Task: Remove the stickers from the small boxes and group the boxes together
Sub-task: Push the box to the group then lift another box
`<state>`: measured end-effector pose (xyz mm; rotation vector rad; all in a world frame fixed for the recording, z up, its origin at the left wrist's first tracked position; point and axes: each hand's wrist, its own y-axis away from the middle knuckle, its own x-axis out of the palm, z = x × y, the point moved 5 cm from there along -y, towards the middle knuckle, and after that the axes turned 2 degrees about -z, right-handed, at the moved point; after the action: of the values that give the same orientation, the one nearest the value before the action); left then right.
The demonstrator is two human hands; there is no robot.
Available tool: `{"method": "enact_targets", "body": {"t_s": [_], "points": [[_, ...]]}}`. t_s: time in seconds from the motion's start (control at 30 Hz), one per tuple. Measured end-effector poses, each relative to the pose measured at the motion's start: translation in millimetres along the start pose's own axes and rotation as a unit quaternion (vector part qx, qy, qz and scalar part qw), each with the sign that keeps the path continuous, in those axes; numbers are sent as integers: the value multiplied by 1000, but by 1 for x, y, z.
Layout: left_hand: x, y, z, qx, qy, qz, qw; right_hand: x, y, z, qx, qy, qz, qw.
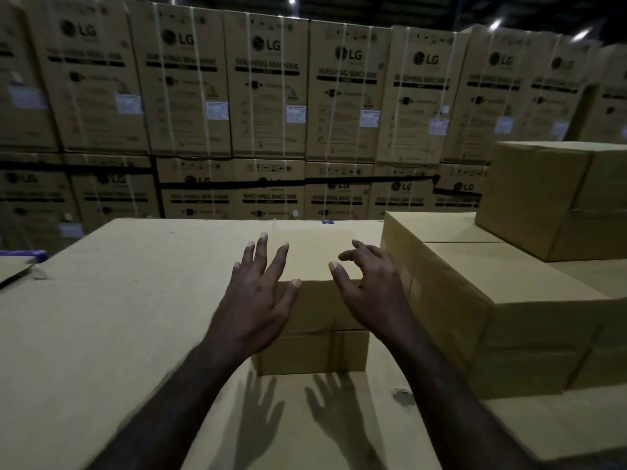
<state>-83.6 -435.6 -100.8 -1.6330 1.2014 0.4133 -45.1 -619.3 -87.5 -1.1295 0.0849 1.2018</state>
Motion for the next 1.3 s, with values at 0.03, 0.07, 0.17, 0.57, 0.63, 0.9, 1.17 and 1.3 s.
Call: {"method": "enact_targets", "body": {"t_s": [0.03, 0.07, 0.17, 0.57, 0.63, 0.9, 1.17, 1.3], "points": [[3, -4, 4, -5, -6, 6, 1000, 7, -4, -3, 4, 0, 3, 1000], [7, -9, 9, -11, -12, 11, 1000, 13, -8, -7, 8, 1, 6, 1000], [20, -25, 19, -31, -45, 23, 998, 28, -22, -22, 20, 9, 19, 1000], [87, -92, 71, -132, -159, 87, 974, 84, -74, -100, 38, 103, 157, 982], [96, -93, 79, -153, -170, 103, 968, 92, -73, -112, 39, 116, 173, 977], [108, -91, 91, -177, -186, 121, 959, 100, -69, -125, 50, 109, 182, 976], [107, -94, 102, -142, -141, 139, 970, 99, -69, -123, 59, 100, 149, 982], [102, -96, 106, -131, -78, 126, 980, 98, -66, -124, 81, 71, 104, 989]]}}
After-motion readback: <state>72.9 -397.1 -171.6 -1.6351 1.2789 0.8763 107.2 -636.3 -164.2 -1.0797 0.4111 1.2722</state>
